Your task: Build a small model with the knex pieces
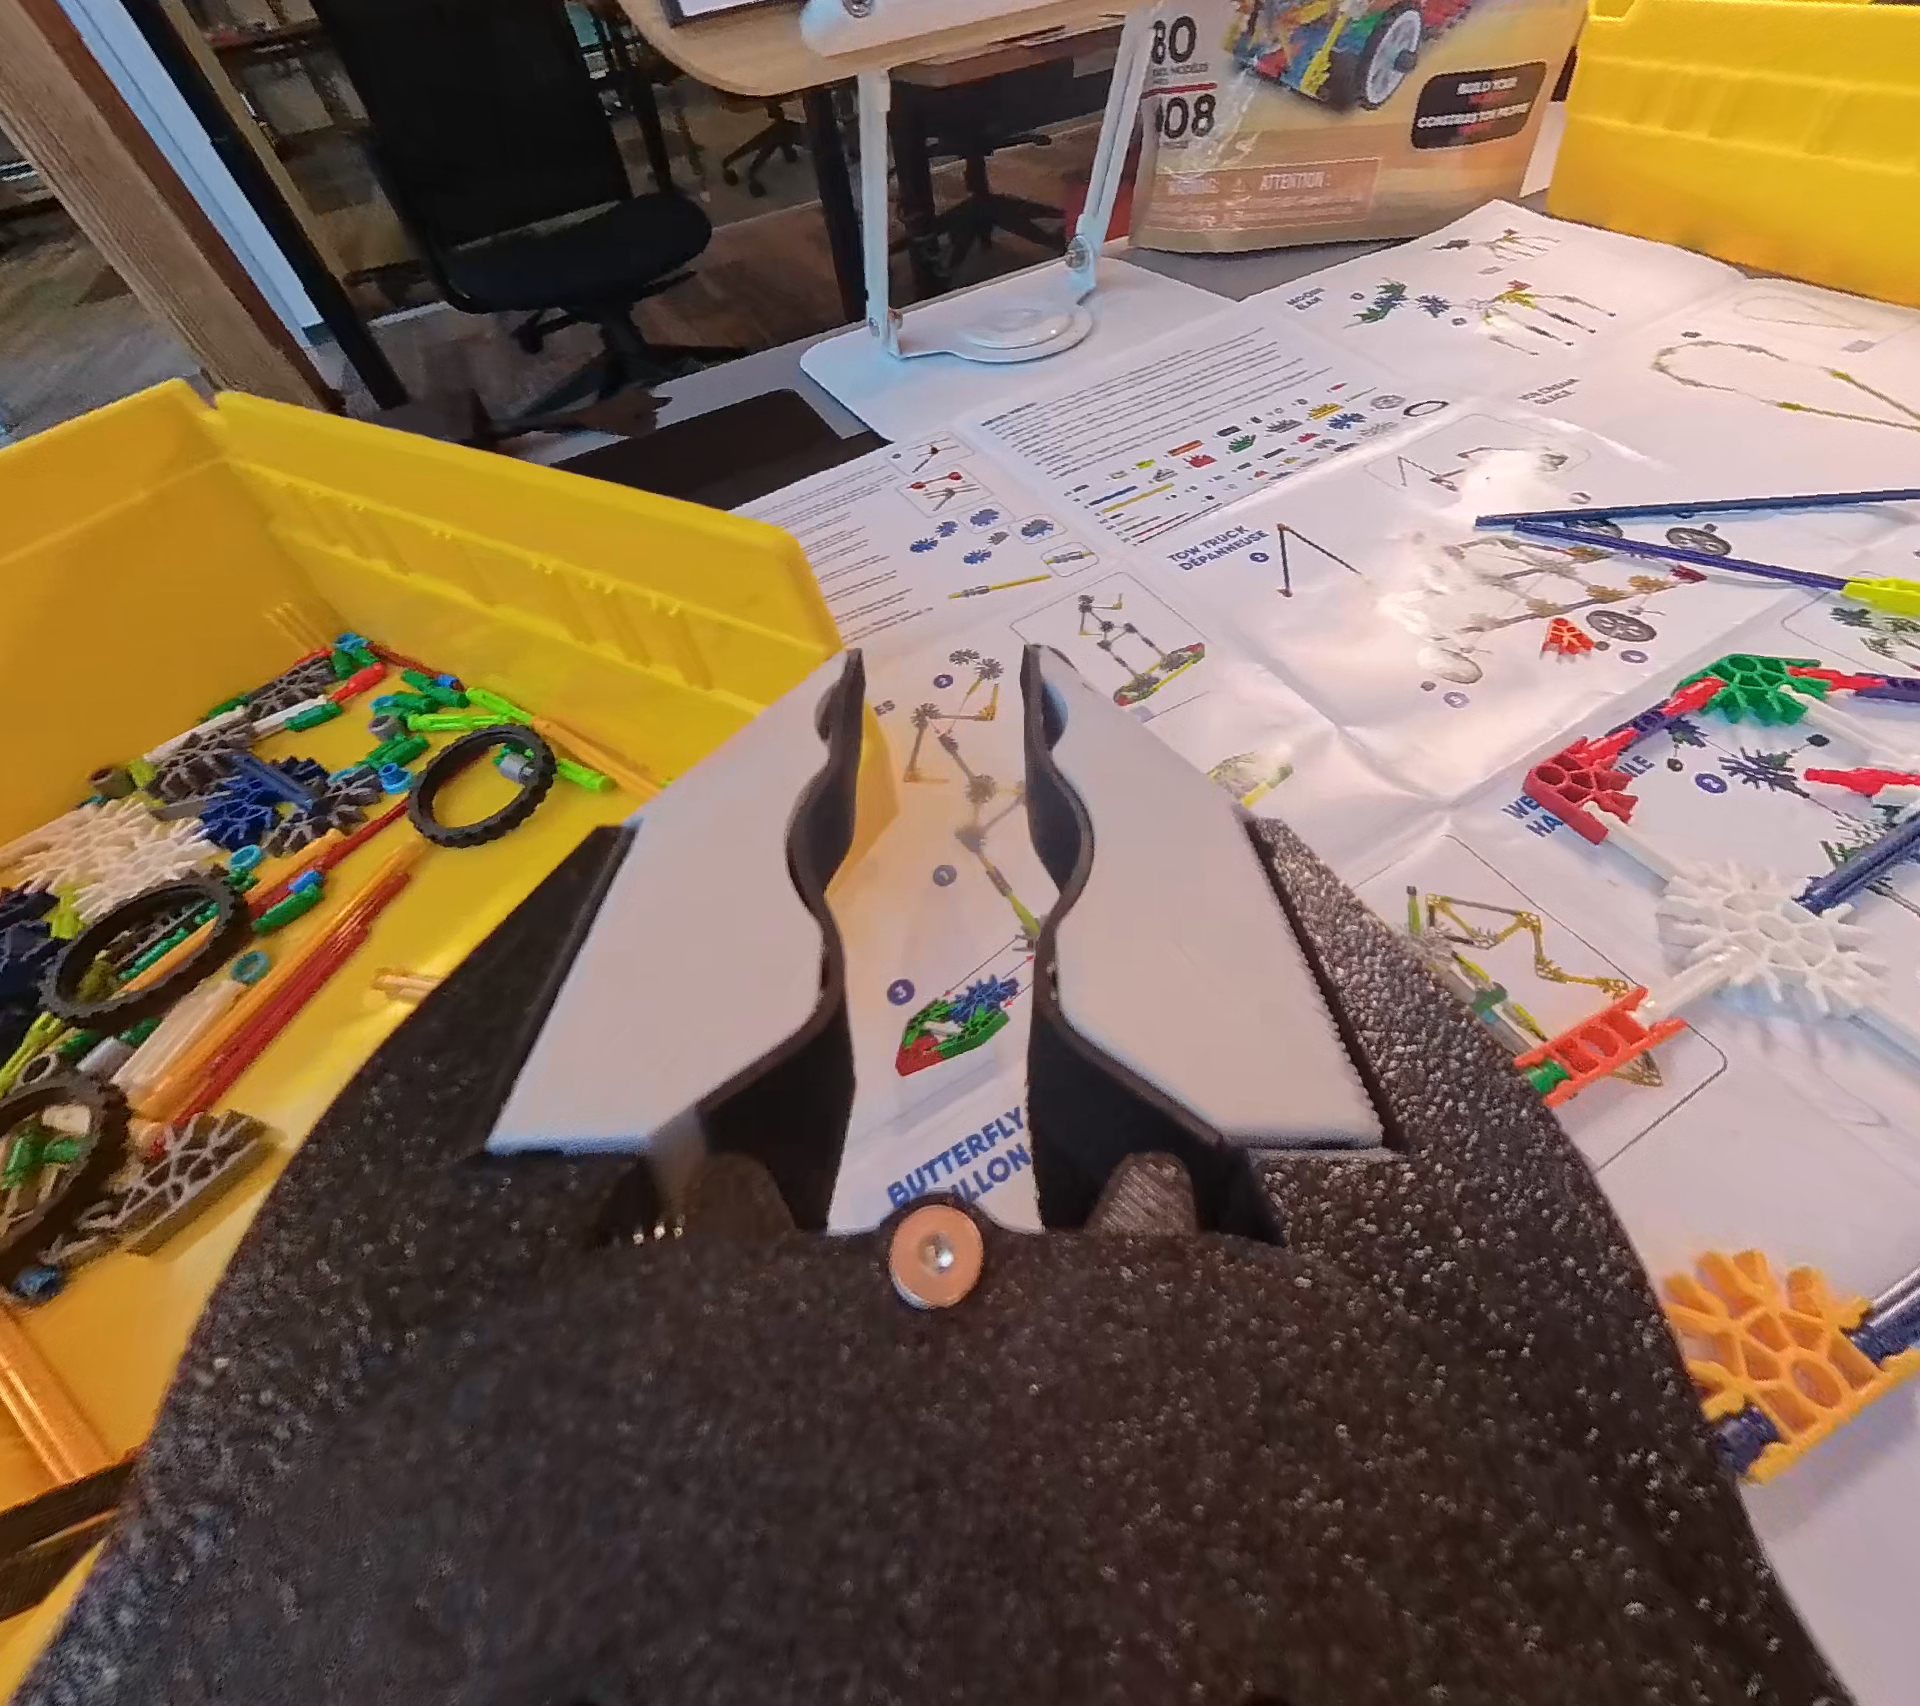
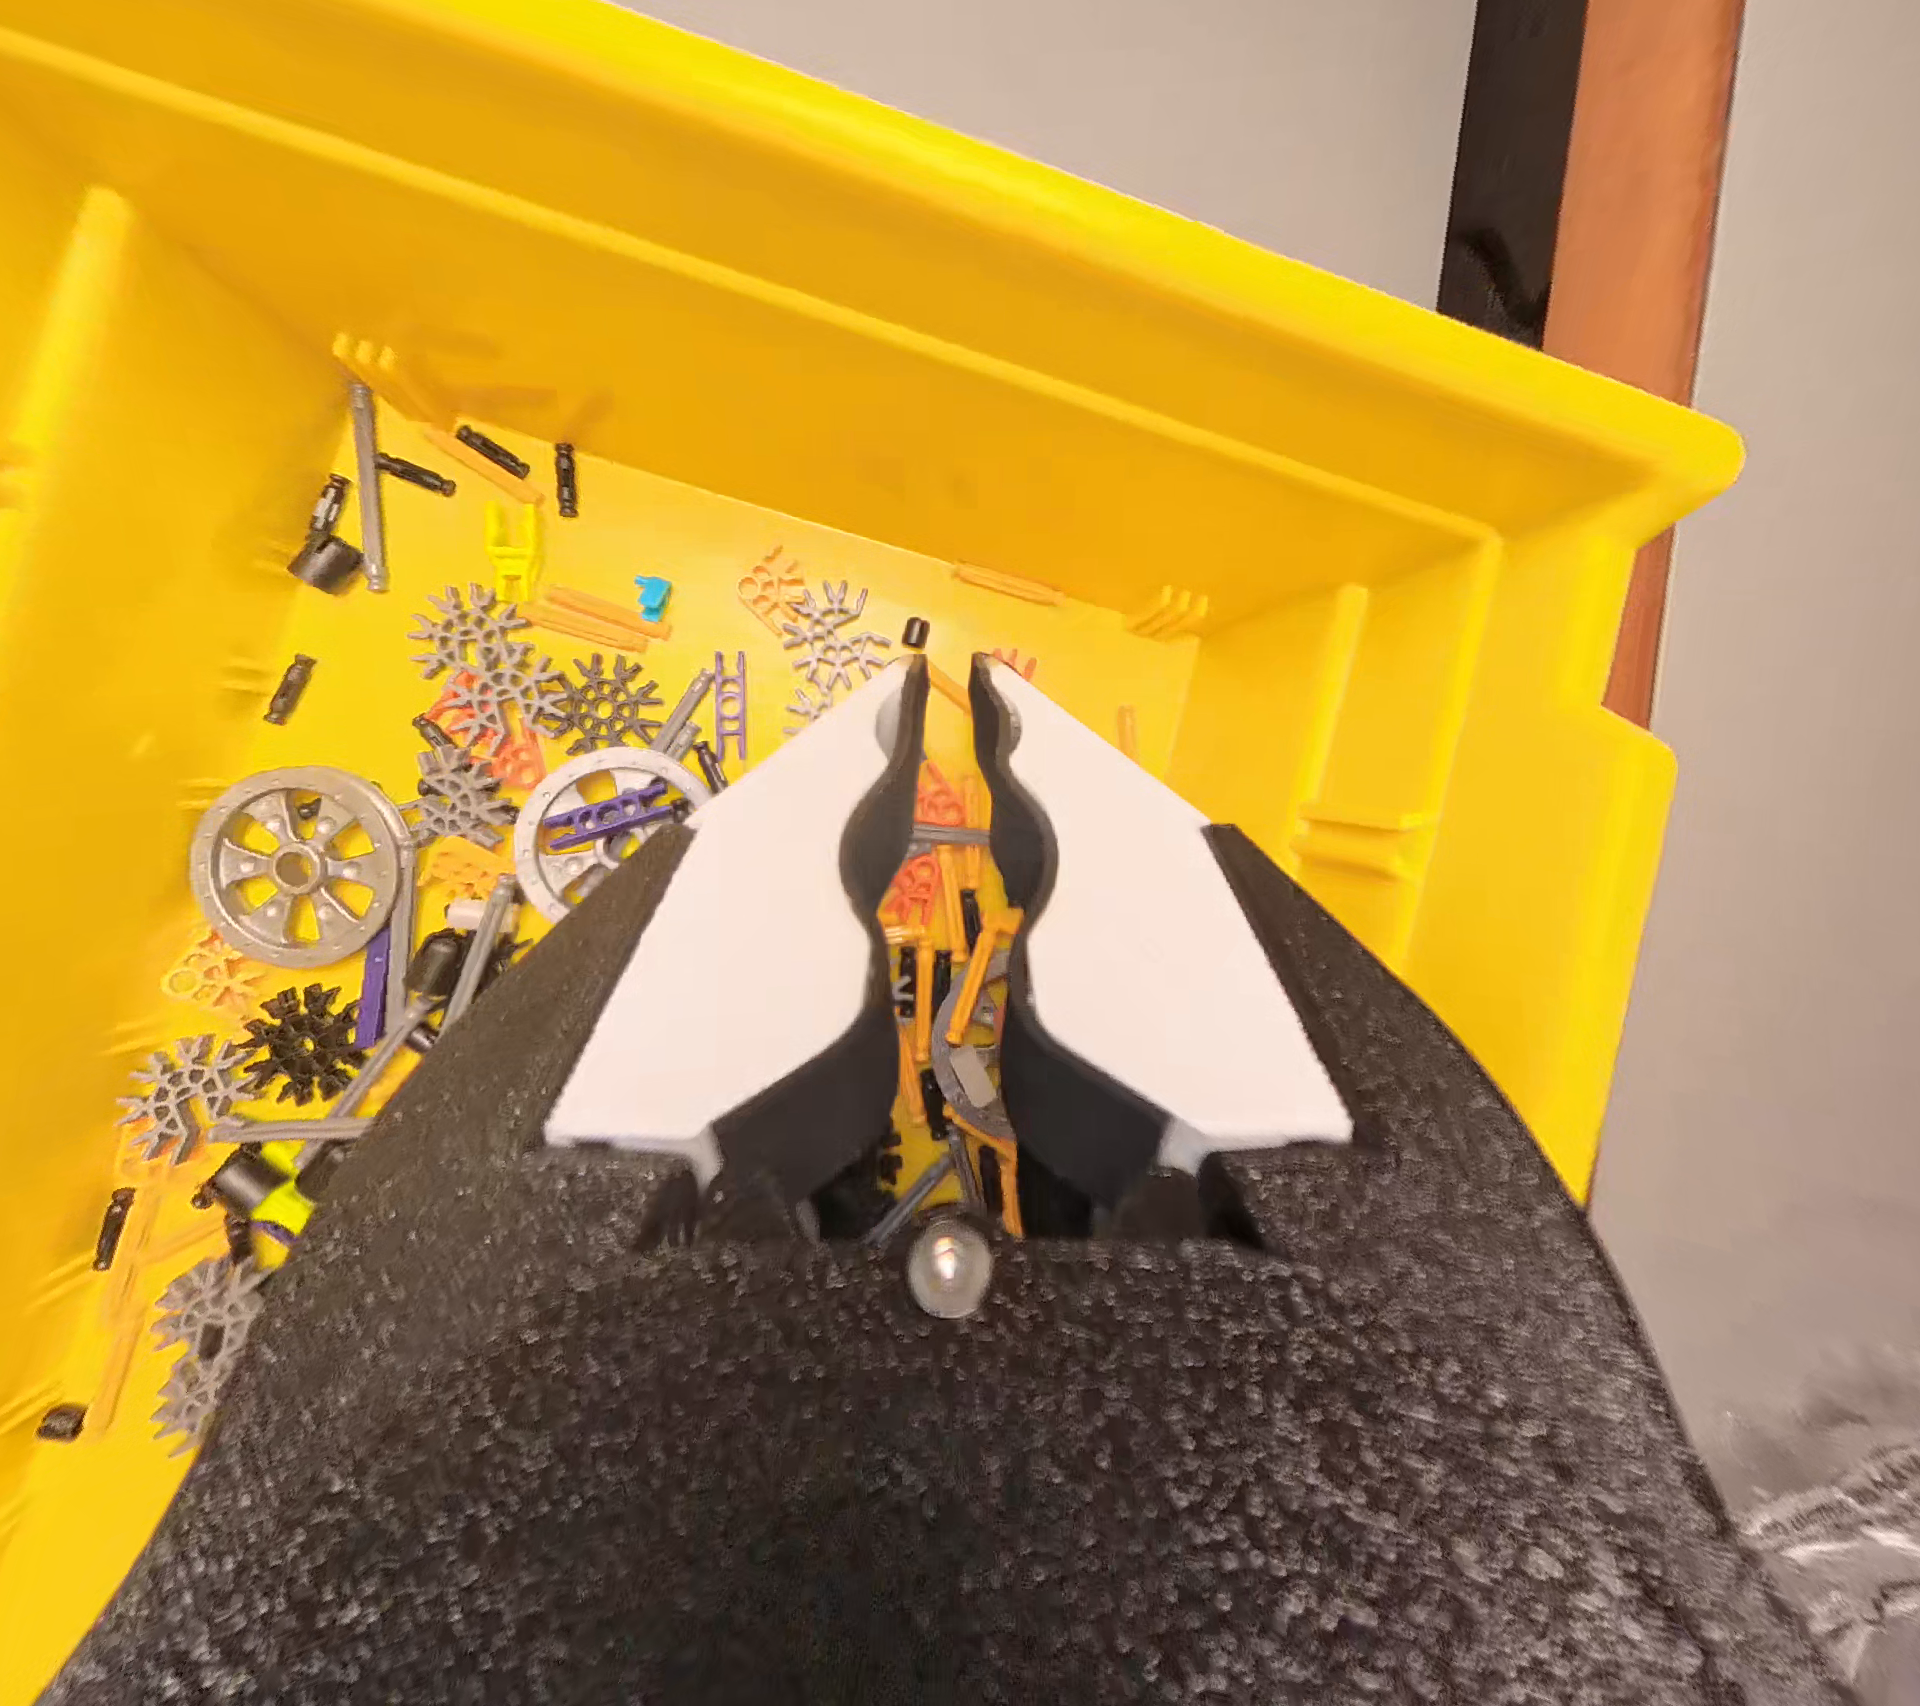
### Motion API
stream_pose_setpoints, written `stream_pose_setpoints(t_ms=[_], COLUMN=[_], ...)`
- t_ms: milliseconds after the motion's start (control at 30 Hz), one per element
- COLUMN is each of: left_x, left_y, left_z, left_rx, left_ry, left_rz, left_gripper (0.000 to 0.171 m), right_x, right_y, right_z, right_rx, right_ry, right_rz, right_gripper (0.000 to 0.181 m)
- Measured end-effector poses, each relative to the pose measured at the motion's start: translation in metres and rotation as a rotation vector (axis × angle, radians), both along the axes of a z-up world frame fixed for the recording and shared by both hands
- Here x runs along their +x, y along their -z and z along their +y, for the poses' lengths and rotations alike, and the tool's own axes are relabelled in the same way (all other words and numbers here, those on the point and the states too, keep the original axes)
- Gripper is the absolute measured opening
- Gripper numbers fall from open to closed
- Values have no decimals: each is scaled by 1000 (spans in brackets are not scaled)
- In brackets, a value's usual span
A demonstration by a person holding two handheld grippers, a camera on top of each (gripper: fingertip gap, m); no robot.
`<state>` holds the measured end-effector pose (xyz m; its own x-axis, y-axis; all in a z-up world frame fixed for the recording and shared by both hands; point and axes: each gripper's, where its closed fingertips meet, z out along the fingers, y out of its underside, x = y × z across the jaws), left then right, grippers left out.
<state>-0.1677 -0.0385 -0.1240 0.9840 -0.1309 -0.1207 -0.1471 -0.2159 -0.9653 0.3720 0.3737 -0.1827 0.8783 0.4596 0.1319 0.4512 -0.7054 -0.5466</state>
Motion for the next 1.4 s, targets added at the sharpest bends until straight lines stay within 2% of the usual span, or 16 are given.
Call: stream_pose_setpoints(t_ms=[233, 333, 433, 600, 733, 1033, 1233, 1400], left_x=[-5, -3, -1, 2, 3, 4, 5, 5], left_y=[2, 1, 0, 0, 0, 0, 1, 1], left_z=[3, 2, 1, -1, -1, -1, -1, -1], left_rx=[-5, 4, 8, 8, 6, 1, -1, -2], left_ry=[-3, 9, 23, 45, 59, 77, 80, 83], left_rz=[-19, -17, -26, -35, -49, -61, -62, -66], left_gripper=[27, 27, 27, 27, 27, 27, 27, 27], right_x=[13, 14, 12, 4, 4, 9, 11, 10], right_y=[14, 17, 20, 21, 11, 19, 20, 21], right_z=[3, 5, 7, 10, 15, 20, 22, 25], right_rx=[-76, -89, -103, -144, -115, -106, -94, -80], right_ry=[35, 64, 107, 180, 223, 242, 251, 240], right_rz=[-143, -137, -82, 126, 230, 153, 114, 83], right_gripper=[9, 9, 7, 7, 3, 4, 13, 10])
